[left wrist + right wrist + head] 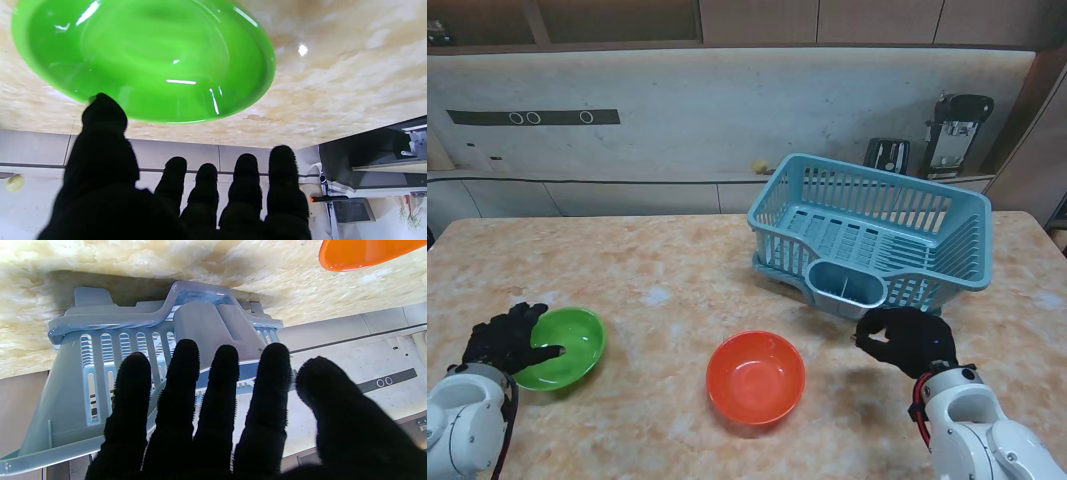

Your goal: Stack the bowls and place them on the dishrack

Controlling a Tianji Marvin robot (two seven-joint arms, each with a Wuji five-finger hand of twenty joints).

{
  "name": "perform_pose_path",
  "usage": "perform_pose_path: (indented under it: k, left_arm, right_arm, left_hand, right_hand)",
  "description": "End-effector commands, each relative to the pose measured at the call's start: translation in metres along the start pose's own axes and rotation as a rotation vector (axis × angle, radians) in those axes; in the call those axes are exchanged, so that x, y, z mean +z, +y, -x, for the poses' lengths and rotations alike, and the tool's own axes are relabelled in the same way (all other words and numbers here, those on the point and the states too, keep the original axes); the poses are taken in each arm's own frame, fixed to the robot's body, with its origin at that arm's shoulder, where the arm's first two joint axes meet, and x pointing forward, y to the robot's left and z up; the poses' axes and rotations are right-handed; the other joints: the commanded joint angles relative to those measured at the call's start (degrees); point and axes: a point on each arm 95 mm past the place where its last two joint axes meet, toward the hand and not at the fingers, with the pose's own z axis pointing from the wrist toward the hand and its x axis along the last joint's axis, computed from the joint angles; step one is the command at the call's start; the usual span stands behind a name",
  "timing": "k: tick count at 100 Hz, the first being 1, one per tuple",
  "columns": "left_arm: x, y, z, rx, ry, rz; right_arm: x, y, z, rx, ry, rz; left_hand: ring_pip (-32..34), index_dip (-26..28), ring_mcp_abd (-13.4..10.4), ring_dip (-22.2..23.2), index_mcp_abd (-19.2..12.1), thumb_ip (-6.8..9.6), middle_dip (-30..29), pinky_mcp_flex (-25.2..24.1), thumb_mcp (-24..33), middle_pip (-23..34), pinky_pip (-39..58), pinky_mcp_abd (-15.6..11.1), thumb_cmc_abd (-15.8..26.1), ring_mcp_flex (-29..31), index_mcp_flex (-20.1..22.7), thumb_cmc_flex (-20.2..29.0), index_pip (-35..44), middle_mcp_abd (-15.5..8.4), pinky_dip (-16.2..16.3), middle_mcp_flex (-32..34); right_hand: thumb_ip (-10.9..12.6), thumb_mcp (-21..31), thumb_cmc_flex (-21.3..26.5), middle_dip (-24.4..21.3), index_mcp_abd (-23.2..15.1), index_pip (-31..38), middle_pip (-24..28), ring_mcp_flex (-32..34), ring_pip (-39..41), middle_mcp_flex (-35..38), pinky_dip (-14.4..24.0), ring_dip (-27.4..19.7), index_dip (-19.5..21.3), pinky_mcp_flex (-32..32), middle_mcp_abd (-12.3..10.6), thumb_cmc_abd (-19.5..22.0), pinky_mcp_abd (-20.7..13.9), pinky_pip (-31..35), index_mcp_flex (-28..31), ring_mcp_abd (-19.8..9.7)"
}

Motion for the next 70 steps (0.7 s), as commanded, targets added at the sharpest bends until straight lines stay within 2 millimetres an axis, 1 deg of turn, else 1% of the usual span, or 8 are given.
perform_pose_path:
  k: [1,4,7,15,42,68,70]
  left_arm:
    - [0.006,0.003,0.002,0.002,-0.011,0.030]
    - [0.008,0.004,0.002,0.002,-0.017,0.038]
    - [0.009,0.004,0.003,0.000,-0.024,0.046]
    - [0.014,0.007,0.004,-0.005,-0.046,0.061]
    - [0.026,0.012,0.009,-0.008,-0.095,0.105]
    - [0.037,0.019,0.009,-0.029,-0.127,0.144]
    - [0.037,0.020,0.009,-0.030,-0.129,0.145]
  right_arm:
    - [-0.002,-0.003,-0.002,0.001,0.002,-0.023]
    - [-0.002,-0.003,-0.003,0.000,0.002,-0.024]
    - [-0.002,-0.004,-0.003,-0.001,0.003,-0.025]
    - [-0.001,-0.004,-0.003,-0.003,0.004,-0.027]
    - [-0.002,-0.005,-0.003,-0.011,0.001,-0.042]
    - [0.000,-0.007,-0.004,-0.019,0.007,-0.059]
    - [0.000,-0.007,-0.004,-0.019,0.007,-0.060]
  left_hand:
    - [-0.1,-1.0,1.2,-0.9,1.7,2.18,-1.2,-0.4,0.7,-0.9,-0.6,1.4,-0.9,-1.3,-1.6,-1.3,-1.6,1.4,-0.2,-1.3]
    - [0.0,-1.0,1.2,-0.9,1.9,2.20,-1.0,-0.3,0.8,-0.7,-0.5,1.5,-0.9,-1.2,-1.5,-1.3,-1.7,1.8,-0.1,-0.7]
    - [0.0,-1.0,1.2,-0.9,2.0,2.22,-1.2,-0.3,0.8,-1.1,-0.4,1.5,-1.0,-1.2,-1.5,-1.4,-1.9,1.6,-0.1,-1.8]
    - [-0.2,-1.0,1.6,-1.0,2.3,2.26,-1.2,-0.7,1.1,-1.4,-0.5,1.6,-1.1,-2.1,-1.3,-1.5,-2.2,2.1,-0.1,-2.2]
    - [0.6,-0.9,1.9,-0.8,3.0,2.35,-0.7,-0.4,2.4,-1.3,0.3,1.4,-1.5,-2.2,-1.7,-1.5,-3.1,2.3,0.3,-2.9]
    - [2.2,-0.6,1.5,0.0,3.9,2.29,0.1,1.5,4.8,0.0,3.1,1.0,-2.3,0.6,-1.3,-1.7,-3.3,2.2,1.6,-1.2]
    - [2.3,-0.3,1.4,0.3,3.9,1.33,0.7,1.5,16.6,0.4,3.6,0.9,-5.0,0.8,-1.4,-7.5,-3.4,2.3,1.8,-0.4]
  right_hand:
    - [0.8,-0.8,-0.8,0.6,-0.9,0.7,0.4,0.0,-0.5,0.7,-0.4,0.4,0.5,-0.6,-0.4,1.4,0.5,-0.5,0.7,-0.6]
    - [0.8,-0.8,-0.8,0.6,-0.9,0.7,0.4,0.0,-0.5,0.7,-0.4,0.4,0.4,-0.5,-0.4,1.4,0.6,-0.5,0.6,-0.6]
    - [0.8,-0.8,-0.8,0.6,-0.9,0.7,0.3,0.0,-0.6,0.7,-0.4,0.4,0.4,-0.5,-0.4,1.4,0.5,-0.5,0.6,-0.6]
    - [0.8,-0.8,-0.8,0.6,-1.0,0.7,0.4,0.0,-0.5,0.7,-0.5,0.4,0.4,-0.6,-0.4,1.4,0.4,-0.5,0.6,-0.6]
    - [0.8,-0.8,-0.8,0.6,-0.9,0.7,0.4,0.0,-0.5,0.7,-0.5,0.4,0.5,-0.5,-0.4,1.4,0.5,-0.5,0.7,-0.6]
    - [0.8,-0.8,-0.8,0.6,-1.0,0.6,0.4,0.0,-0.5,0.7,-0.5,0.4,0.4,-0.6,-0.4,1.4,0.5,-0.5,0.6,-0.6]
    - [0.8,-0.8,-0.8,0.6,-1.0,0.6,0.4,0.0,-0.5,0.7,-0.5,0.4,0.4,-0.6,-0.4,1.4,0.5,-0.5,0.6,-0.6]
